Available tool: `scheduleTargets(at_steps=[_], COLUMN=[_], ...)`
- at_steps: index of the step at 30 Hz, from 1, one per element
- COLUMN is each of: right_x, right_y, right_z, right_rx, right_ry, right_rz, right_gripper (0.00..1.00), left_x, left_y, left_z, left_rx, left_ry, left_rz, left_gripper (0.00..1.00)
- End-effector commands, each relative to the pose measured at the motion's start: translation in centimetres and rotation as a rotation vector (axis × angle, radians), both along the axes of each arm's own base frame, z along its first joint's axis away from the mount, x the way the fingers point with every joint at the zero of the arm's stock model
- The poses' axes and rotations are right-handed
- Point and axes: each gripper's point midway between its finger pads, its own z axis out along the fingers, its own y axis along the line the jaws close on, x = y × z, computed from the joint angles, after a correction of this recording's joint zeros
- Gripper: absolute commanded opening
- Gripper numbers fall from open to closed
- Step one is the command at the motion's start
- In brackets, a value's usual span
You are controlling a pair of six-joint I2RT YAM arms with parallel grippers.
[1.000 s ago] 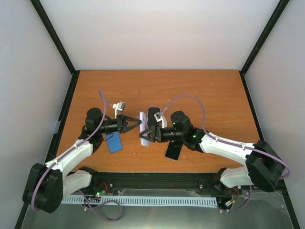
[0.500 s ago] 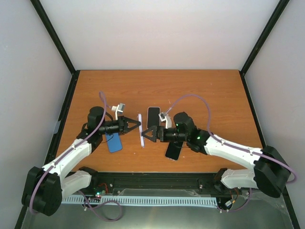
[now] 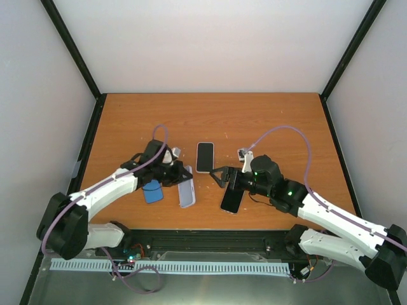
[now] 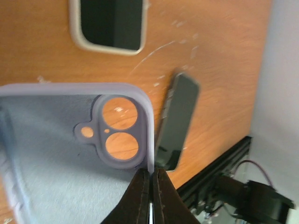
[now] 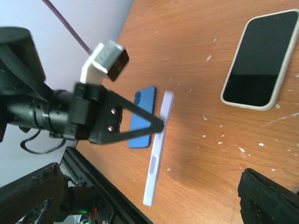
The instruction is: Put the phone into the phone case
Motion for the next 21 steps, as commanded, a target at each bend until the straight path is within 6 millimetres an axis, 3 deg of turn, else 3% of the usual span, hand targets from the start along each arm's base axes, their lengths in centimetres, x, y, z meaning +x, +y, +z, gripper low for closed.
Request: scheduleTargets(at_steps=[1, 7, 9, 11, 15, 21], right_x=[0.5, 0.4, 0.4, 0.4, 0.3, 0.3], right_y=[-2.6, -3.6, -3.9, -4.1, -4.5, -4.9], right_z=[-0.6, -0.2, -0.2, -0.1, 0.2, 0.6], right_rx=[-0.071, -0.073, -0.075, -0.076, -0.079, -0.079], right_ry=[-0.028, -0.042, -0.045, -0.047, -0.054, -0.058], right_rz=[-0.087, -0.110, -0.121, -0.128, -0.138, -0.151], right_gripper=[1.00, 1.00, 1.00, 1.00, 1.00, 1.00], left_x=[-0.8, -1.4, -1.4, -1.4, -1.2, -0.5], left_y=[0.1, -1.6, -2.0, -2.1, -1.6, 1.2], left_z=[-3.1, -5.1, -5.1, -4.9, -4.3, -4.1], left_rx=[0.166, 0.202, 0.201, 0.196, 0.215, 0.328], left_ry=[0.074, 0.128, 0.130, 0.128, 0.106, 0.081], left_rz=[0.028, -0.010, -0.014, -0.018, 0.000, 0.096], left_gripper=[0.00, 0.01, 0.08, 0.21, 0.56, 0.87])
